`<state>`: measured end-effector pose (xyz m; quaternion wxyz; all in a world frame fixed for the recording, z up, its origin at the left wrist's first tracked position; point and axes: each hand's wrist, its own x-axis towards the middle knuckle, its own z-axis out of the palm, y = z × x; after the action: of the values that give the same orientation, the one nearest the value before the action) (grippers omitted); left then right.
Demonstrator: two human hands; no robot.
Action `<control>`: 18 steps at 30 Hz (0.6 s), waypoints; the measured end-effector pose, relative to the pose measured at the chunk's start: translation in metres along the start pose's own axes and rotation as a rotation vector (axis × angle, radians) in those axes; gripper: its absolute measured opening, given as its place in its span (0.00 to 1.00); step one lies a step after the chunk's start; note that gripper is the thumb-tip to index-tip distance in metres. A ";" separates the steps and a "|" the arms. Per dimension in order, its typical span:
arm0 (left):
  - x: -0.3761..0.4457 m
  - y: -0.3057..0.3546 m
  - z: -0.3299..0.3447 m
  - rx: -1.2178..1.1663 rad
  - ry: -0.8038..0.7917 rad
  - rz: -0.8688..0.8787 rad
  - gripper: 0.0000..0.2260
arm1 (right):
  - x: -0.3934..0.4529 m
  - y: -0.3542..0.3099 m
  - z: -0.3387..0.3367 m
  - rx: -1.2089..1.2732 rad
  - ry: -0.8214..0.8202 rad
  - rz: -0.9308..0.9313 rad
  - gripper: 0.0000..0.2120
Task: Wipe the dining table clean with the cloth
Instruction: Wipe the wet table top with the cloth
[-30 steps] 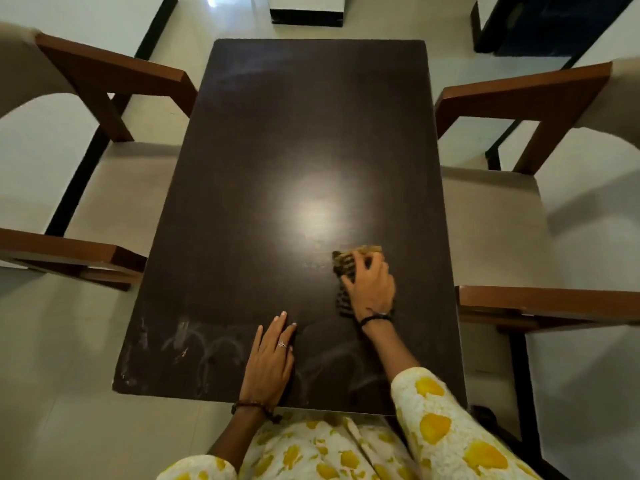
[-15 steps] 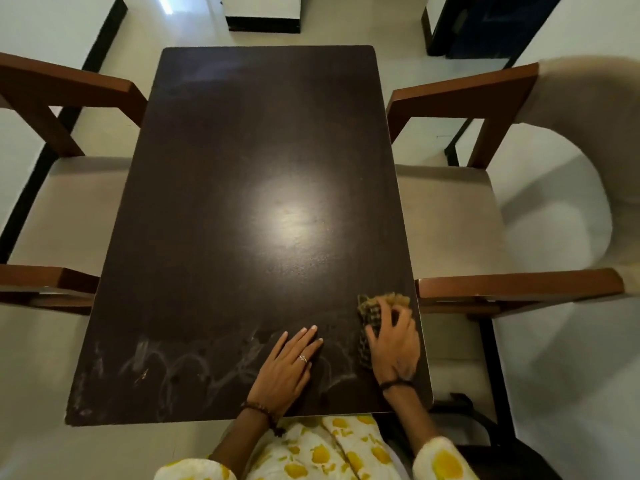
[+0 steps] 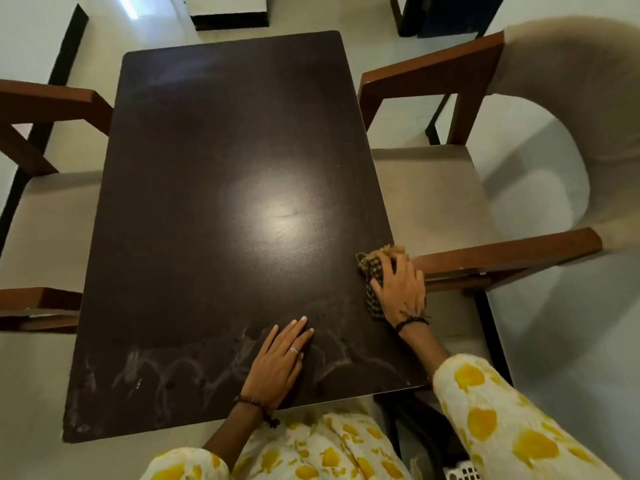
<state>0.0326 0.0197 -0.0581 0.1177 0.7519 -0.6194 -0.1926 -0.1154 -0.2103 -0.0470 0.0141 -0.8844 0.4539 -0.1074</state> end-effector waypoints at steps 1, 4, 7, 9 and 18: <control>0.000 -0.001 0.000 0.007 -0.007 0.005 0.19 | -0.015 0.003 -0.001 0.017 0.002 0.006 0.27; -0.004 -0.005 0.000 0.012 -0.009 -0.016 0.20 | -0.051 0.005 -0.001 0.025 0.013 0.064 0.30; -0.015 -0.016 -0.002 -0.008 0.034 -0.092 0.20 | -0.054 -0.009 0.001 -0.025 -0.001 0.200 0.29; -0.025 -0.024 -0.006 -0.021 0.076 -0.152 0.20 | -0.046 -0.030 0.003 -0.046 -0.011 0.270 0.28; -0.071 -0.063 -0.029 -0.036 0.250 -0.479 0.22 | -0.037 -0.204 0.028 0.124 -0.054 -0.178 0.30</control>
<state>0.0896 0.1004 -0.0485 0.1578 0.8929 -0.4008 -0.1314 0.0327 -0.0622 -0.0562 0.0713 -0.9212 0.3657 -0.1122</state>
